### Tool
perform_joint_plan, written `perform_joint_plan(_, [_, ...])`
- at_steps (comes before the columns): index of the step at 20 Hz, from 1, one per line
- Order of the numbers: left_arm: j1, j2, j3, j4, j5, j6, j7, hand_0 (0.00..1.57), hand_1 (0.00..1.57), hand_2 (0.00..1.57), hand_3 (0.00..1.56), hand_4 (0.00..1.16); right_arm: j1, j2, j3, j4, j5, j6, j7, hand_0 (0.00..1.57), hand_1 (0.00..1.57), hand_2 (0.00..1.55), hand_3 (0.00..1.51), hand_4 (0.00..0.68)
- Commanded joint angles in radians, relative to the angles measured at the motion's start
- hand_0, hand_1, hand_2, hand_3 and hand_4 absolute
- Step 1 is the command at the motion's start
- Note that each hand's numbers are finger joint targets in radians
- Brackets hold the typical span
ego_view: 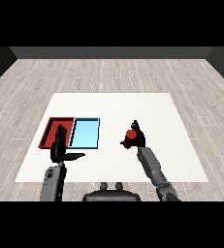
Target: Pick the red can and put it in the red box
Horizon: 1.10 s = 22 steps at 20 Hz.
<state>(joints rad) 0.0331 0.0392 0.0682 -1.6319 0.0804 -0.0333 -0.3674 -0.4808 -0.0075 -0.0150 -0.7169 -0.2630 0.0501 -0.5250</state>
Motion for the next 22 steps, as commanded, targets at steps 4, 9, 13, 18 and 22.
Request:
perform_joint_plan(4, [-0.063, 0.031, 0.032, 0.035, 0.018, -0.014, 0.022, 0.0, 0.0, 0.0, 0.0, 0.0, -0.064, 0.007, 0.06, 0.149, -0.03, -0.139, -0.079, 1.47, 1.47, 1.47, 1.43, 0.579])
perform_joint_plan(9, [0.037, 0.009, 0.002, -0.022, 0.001, -0.016, -0.016, 0.0, 0.0, 0.0, 0.0, 0.0, -0.003, 0.007, 0.024, -0.027, 0.06, -0.16, 0.036, 1.5, 1.5, 1.46, 1.44, 0.667])
perform_joint_plan(13, [-0.045, -0.012, -0.018, 0.019, -0.043, 0.036, 0.013, 0.0, 0.0, 0.0, 0.0, 0.0, -0.014, -0.01, 0.04, -0.139, 0.085, -0.195, 0.133, 1.46, 1.46, 1.45, 1.43, 0.656])
perform_joint_plan(18, [-0.057, 0.017, 0.003, 0.027, -0.004, -0.007, 0.032, 0.0, 0.0, 0.0, 0.0, 0.0, 0.026, 0.007, 0.082, -0.136, 0.129, -0.225, 0.046, 1.47, 1.47, 1.46, 1.42, 0.652])
perform_joint_plan(22, [-0.056, -0.005, -0.02, 0.024, -0.016, 0.003, 0.034, 0.0, 0.0, 0.0, 0.0, 0.0, -0.002, 0.007, 0.099, -0.186, 0.091, -0.23, 0.056, 1.44, 1.44, 1.44, 1.41, 0.653])
